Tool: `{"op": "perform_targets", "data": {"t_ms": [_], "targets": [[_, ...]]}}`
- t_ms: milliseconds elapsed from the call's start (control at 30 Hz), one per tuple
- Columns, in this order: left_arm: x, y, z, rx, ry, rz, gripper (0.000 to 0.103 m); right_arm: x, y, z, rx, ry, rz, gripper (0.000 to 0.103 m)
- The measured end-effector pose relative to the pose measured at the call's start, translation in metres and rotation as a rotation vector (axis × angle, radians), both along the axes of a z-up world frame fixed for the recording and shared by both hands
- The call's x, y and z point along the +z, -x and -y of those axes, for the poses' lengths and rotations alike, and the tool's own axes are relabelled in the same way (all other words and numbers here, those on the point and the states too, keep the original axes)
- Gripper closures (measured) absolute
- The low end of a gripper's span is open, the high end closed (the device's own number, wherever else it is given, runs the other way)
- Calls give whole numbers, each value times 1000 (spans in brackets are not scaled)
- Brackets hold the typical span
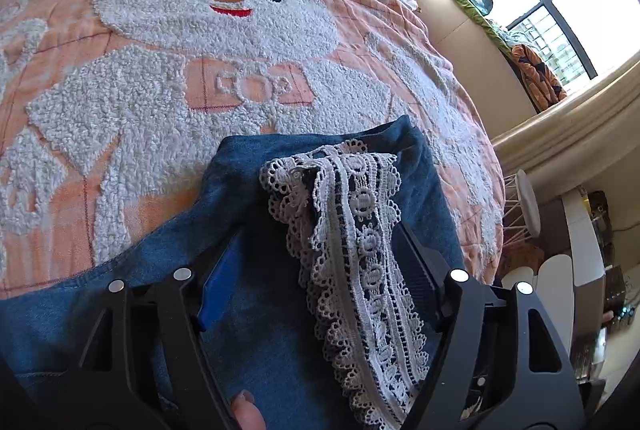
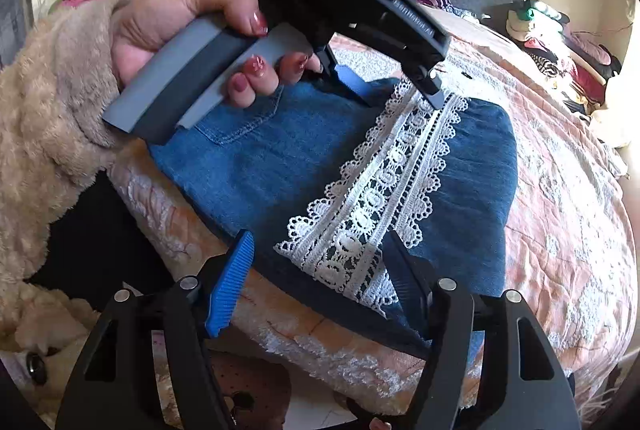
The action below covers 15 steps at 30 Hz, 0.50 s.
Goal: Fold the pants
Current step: 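Lift the lace edge with the left gripper and fold it over the pants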
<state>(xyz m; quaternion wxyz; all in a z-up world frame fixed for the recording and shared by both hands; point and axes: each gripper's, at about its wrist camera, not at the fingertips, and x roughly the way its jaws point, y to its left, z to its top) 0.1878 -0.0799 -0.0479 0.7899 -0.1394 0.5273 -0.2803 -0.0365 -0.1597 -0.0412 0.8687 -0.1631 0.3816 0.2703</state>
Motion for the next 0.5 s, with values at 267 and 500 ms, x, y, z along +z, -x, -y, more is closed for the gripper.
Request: {"op": "perform_targets", "data": {"t_ms": [267,500], "targets": [[6,3,17,-42,-25,12,38,-9,-21,26,-126,-48,-25,37],[-1,-2,23,-21,-63,-3,39,-16,-8,-1,-50,51,25,35]]}}
